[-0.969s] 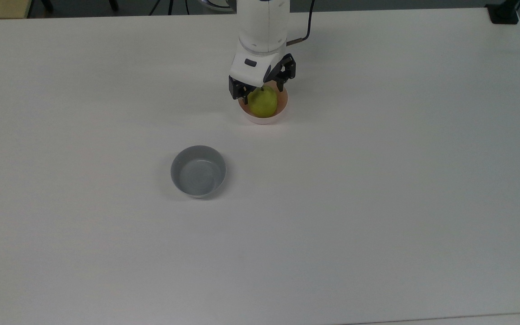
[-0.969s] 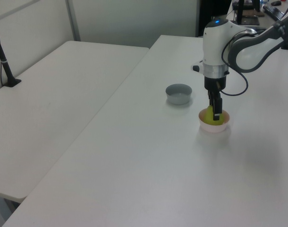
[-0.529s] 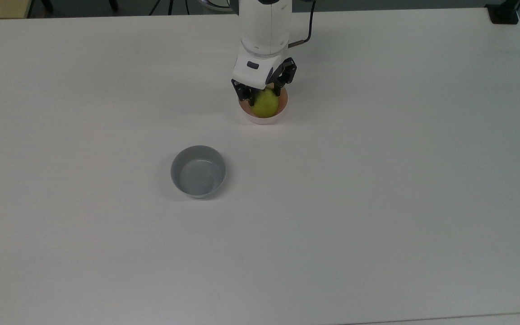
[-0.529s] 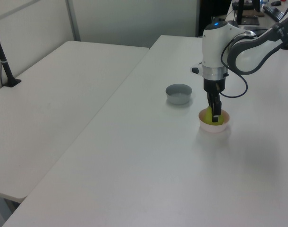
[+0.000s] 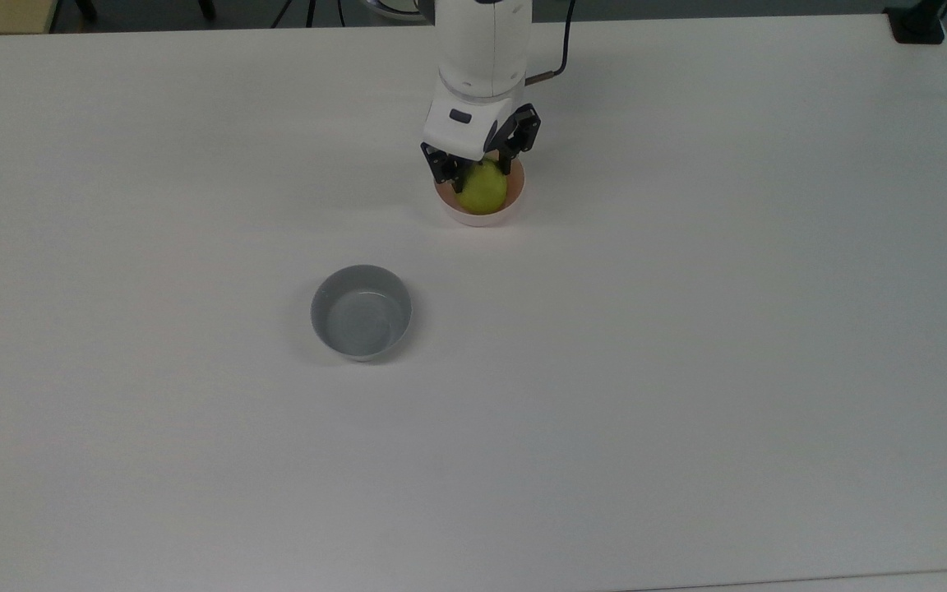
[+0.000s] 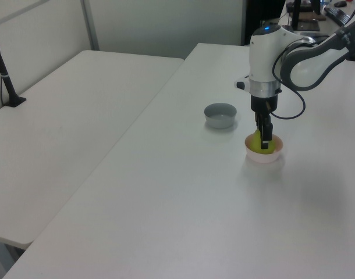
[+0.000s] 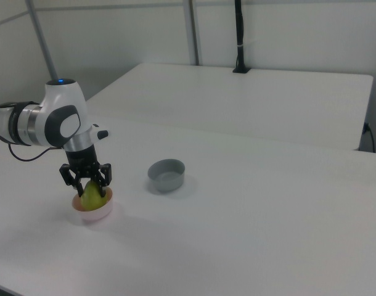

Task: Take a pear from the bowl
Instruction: 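Lift the pear up out of the pink bowl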

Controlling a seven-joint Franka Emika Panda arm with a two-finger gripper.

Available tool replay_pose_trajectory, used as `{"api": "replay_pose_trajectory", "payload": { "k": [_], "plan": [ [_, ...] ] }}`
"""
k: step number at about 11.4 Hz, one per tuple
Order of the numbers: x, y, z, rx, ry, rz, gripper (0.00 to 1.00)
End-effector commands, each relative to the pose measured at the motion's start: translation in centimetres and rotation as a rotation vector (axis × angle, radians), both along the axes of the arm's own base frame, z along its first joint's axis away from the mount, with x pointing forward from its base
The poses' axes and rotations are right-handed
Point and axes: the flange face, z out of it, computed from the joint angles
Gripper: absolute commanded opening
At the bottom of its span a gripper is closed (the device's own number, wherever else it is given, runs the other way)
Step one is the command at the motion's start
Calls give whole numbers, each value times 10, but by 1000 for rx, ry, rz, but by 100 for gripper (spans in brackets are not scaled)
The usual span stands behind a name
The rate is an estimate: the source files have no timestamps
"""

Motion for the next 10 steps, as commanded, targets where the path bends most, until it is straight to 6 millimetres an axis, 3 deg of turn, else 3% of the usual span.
{"api": "replay_pose_trajectory", "payload": {
  "k": [1,4,6,10],
  "plan": [
    [-1,-2,38,-24,-24,-20,7],
    [-1,-9,68,-31,-36,-33,7],
    [-4,-27,79,-42,-22,-58,7],
    [-16,-86,117,-67,-31,-124,7]
  ]
}}
